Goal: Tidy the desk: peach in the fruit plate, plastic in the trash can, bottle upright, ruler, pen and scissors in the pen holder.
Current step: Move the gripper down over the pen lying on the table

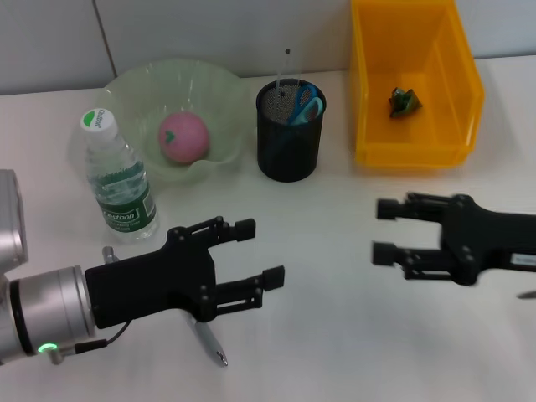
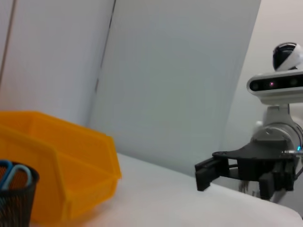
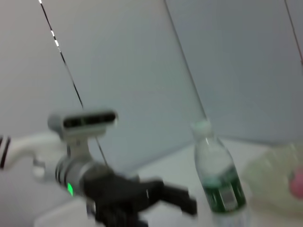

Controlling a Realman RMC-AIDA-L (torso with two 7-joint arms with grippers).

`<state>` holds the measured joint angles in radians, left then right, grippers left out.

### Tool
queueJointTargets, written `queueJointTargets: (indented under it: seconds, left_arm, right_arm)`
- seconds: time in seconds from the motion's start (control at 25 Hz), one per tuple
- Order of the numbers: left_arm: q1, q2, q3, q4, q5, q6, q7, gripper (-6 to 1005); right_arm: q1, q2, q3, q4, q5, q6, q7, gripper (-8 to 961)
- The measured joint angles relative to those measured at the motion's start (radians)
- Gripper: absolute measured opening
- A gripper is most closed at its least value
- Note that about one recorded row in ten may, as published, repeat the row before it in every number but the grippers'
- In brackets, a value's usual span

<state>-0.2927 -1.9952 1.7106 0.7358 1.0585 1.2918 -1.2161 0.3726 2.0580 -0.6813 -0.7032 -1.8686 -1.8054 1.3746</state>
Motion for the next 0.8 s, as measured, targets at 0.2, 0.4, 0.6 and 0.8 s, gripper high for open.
queueJointTargets:
  seconds: [0.2,0.4,0.6,0.8]
  left_arm:
    - [-0.017,-0.001,-0.098,0.003,0.141,0.049,-0.073,791]
    - [-0.037,0.005,-0.212,0.018,0.299,0.118,-0.137,790]
    - [-0.079,0.006,-0.327,0.086,0.466,0.179,-0.142,789]
    - [-0.125,0.004,-0.436,0.212,0.617,0.254,-0.212,787]
  right_arm:
    - [0.018,-0.022,0.123,-0.017,-0.194,-0.059,0.009,760]
    - [0.028,-0.028,0.132,-0.016,-0.243,-0.07,0.02,760]
    - [0.029,-0.028,0.145,0.0,-0.24,-0.054,0.029,760]
    - [0.038,-0.031,0.147,0.037,-0.24,-0.015,0.053,760]
